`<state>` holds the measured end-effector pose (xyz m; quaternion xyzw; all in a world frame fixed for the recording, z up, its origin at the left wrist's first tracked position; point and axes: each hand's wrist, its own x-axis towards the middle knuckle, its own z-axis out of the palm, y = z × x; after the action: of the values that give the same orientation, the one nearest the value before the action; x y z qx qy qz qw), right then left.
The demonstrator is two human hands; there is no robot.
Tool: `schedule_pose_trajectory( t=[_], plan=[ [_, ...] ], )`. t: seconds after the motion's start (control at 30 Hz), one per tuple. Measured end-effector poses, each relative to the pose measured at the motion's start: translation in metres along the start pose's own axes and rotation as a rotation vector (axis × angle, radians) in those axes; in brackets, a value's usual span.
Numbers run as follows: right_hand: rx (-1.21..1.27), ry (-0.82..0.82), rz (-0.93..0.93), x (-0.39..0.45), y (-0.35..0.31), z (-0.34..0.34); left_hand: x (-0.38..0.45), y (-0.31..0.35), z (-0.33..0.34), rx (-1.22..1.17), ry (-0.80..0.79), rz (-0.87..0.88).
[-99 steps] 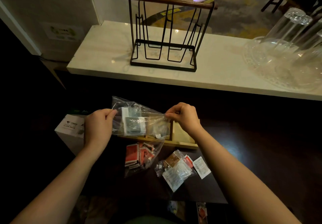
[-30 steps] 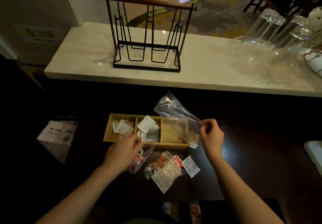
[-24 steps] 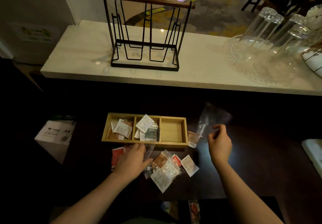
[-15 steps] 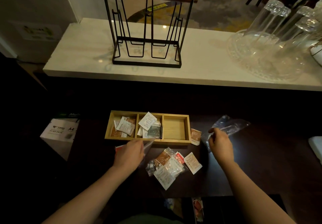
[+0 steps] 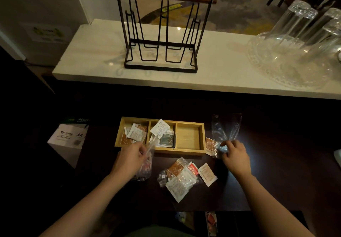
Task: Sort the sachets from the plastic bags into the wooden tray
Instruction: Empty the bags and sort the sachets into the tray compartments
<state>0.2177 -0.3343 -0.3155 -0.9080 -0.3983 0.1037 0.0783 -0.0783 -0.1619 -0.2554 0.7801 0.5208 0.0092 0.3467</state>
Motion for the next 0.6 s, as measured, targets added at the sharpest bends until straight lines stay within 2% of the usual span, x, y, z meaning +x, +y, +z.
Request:
schedule_pose_trajectory(
  t=[0.07,0.17,0.23,0.3,0.37,0.47,0.53,0.6],
  plan=[
    [-0.086,0.033,0.025,0.001,-0.002,-0.002,0.001,0.000,-0.004,-0.068,-0.004,-0.015],
    [-0.151,0.210,0.017,0.000,-0.015,-0.007,0.004,-0.004,-0.005,-0.216,-0.029,-0.077],
    [-0.097,0.307,-0.023,-0.002,-0.030,-0.012,0.006,-0.008,-0.006,-0.387,-0.083,-0.170],
    [0.042,0.323,-0.108,-0.009,-0.055,-0.015,0.006,-0.010,-0.008,-0.577,-0.145,-0.261],
    [0.285,0.186,-0.175,-0.019,-0.089,-0.017,0.005,-0.007,-0.011,-0.682,-0.206,-0.307],
    [0.564,-0.167,-0.219,-0.034,-0.143,-0.012,0.006,-0.004,-0.010,-0.707,-0.291,-0.328],
    [0.704,-0.372,-0.188,-0.041,-0.173,-0.005,0.006,-0.002,-0.007,-0.685,-0.326,-0.314],
    [0.829,-0.485,-0.121,-0.044,-0.193,-0.002,0.006,-0.001,-0.003,-0.672,-0.322,-0.295]
  ],
)
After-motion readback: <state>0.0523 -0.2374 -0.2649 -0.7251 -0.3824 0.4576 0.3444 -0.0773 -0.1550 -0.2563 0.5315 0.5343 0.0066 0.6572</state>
